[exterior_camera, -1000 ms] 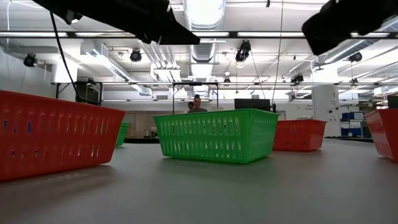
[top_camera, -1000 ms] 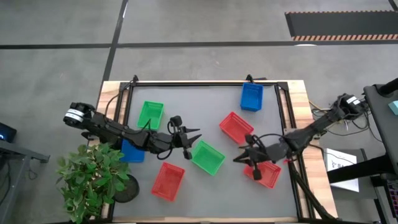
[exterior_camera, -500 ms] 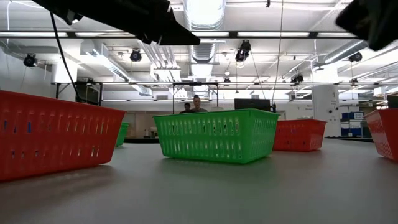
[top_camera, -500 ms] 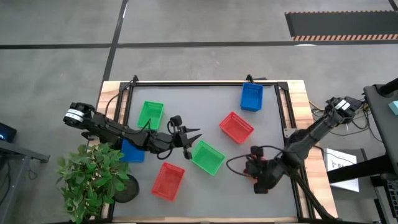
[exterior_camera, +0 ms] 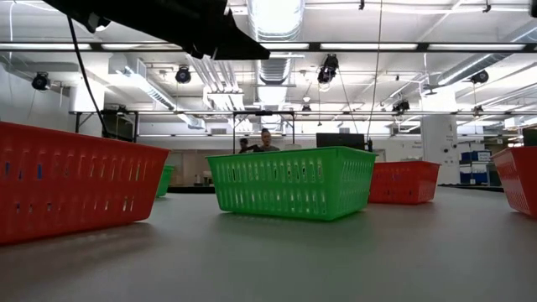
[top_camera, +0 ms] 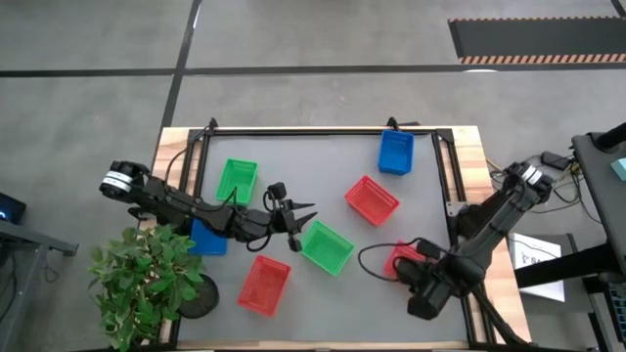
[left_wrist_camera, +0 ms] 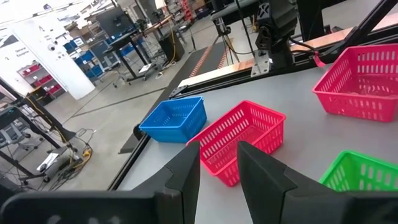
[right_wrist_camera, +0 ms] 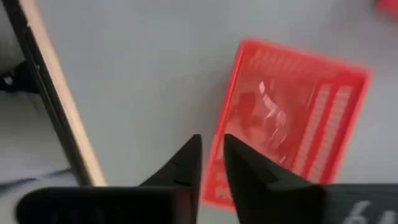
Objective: Stack baskets by color
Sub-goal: Stack the bottom right red basket on the top right red basket
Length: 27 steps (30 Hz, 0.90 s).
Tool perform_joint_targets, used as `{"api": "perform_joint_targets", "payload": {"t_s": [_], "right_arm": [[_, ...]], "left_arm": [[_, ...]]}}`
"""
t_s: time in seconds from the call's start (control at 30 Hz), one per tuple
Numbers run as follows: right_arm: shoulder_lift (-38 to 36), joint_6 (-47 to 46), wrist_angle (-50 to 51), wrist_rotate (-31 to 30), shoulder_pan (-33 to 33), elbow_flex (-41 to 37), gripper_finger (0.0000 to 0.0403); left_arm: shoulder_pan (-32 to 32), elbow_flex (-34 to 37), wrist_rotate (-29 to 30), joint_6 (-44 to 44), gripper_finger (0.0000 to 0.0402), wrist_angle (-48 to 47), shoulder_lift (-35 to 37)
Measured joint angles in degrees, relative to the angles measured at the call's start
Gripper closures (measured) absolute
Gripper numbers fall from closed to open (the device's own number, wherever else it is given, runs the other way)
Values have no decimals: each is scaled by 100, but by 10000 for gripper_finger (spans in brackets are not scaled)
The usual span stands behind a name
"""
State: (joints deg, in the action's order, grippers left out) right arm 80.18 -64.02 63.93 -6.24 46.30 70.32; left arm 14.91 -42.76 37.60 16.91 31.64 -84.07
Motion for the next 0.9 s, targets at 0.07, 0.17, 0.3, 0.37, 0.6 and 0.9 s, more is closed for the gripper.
{"api": "perform_joint_targets", "payload": {"t_s": [0.07,0.17,0.3,0.37,0.6,0.9], "right_arm": [[70,-790,64,181,22,-3,312],[199,-1618,66,630,22,-5,273],[442,-1809,23,965,20,67,234],[560,-1808,36,970,20,91,221],[1070,-1455,55,946,-240,310,216],[1642,-790,411,761,-502,356,234]], "left_arm": [[1,0,2,0,311,2,0],[1,0,2,0,311,10,0],[1,0,2,2,311,45,0],[1,0,3,21,311,44,0],[1,0,7,42,311,46,0],[1,0,9,13,311,46,0]]}}
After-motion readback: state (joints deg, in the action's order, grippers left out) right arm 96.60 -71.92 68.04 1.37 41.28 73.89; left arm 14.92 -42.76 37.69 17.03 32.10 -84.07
